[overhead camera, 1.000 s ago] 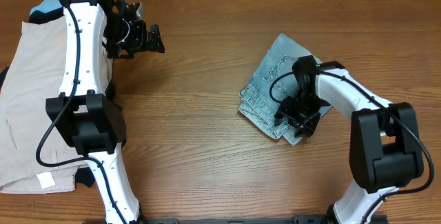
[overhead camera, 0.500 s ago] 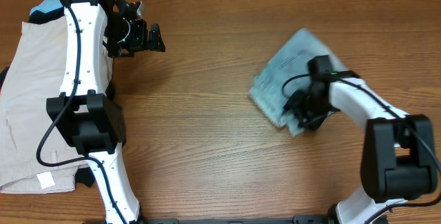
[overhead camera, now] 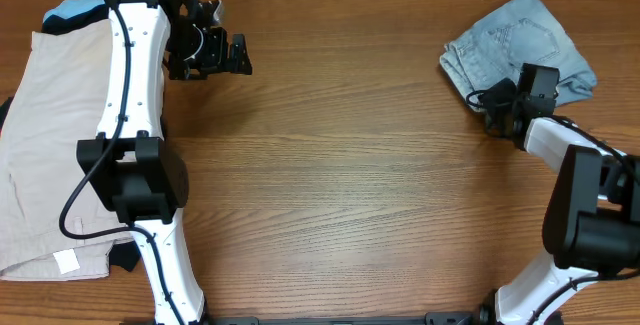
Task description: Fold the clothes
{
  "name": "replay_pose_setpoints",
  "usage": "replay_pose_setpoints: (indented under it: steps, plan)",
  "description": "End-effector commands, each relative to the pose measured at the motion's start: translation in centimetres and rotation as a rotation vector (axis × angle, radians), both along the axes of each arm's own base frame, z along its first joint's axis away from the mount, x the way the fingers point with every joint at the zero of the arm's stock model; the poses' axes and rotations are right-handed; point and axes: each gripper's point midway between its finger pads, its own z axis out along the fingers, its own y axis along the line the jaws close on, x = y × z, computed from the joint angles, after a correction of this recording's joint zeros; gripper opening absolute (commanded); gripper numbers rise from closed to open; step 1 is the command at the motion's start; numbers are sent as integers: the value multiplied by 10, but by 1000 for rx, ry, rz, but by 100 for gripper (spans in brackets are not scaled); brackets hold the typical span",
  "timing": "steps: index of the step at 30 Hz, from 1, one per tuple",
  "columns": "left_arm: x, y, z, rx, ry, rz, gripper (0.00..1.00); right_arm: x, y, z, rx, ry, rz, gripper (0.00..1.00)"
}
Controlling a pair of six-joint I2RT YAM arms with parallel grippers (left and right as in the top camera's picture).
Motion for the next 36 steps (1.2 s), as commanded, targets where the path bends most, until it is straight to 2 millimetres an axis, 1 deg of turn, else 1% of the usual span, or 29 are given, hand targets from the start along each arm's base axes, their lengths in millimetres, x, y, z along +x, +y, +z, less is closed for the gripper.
replay_pose_setpoints:
  steps: [1,2,4,5,7,10,12,15,17,19,23,24,25,26,27,28,30,33,36]
  plan:
    - [3,-2,5,3,-12,22,100,18,22,6,34,-83,78,69]
    - [3,-2,5,4,-13,22,100,25,30,13,48,-118,122,72]
    - [4,-2,5,3,-14,22,100,40,51,34,60,-200,281,76]
    - [3,-2,5,3,-14,22,100,48,63,50,72,-243,374,79]
    - [3,-2,5,3,-14,22,100,53,70,65,86,-258,432,80]
    - [3,-2,5,3,-13,22,100,55,69,85,93,-238,462,82]
    - [3,-2,5,3,-13,22,100,53,66,99,88,-208,471,84]
    - [3,-2,5,4,-14,21,100,46,63,120,62,-163,506,88]
    - [3,-2,5,3,-14,21,100,39,58,126,53,-114,488,93]
    - [4,-2,5,4,-15,20,100,30,47,124,33,-39,440,93]
    - [3,-2,5,4,-14,20,100,9,6,104,-17,116,211,93]
    - [3,-2,5,4,-14,20,100,6,-1,99,-32,133,177,93]
    - [4,-2,5,4,-15,20,100,4,-7,97,-43,140,146,91]
    - [4,-2,5,4,-15,20,100,3,-14,93,-54,144,119,85]
    - [4,-2,5,4,-15,20,100,3,-17,89,-63,145,110,78]
    - [4,-2,5,4,-15,20,100,3,-22,84,-75,146,97,75]
    - [4,-3,5,4,-15,19,100,5,-27,69,-78,160,86,71]
    - [3,-5,5,3,-14,14,100,7,-31,46,-69,191,81,70]
    - [4,-8,5,4,-18,7,100,9,-35,29,-62,210,74,70]
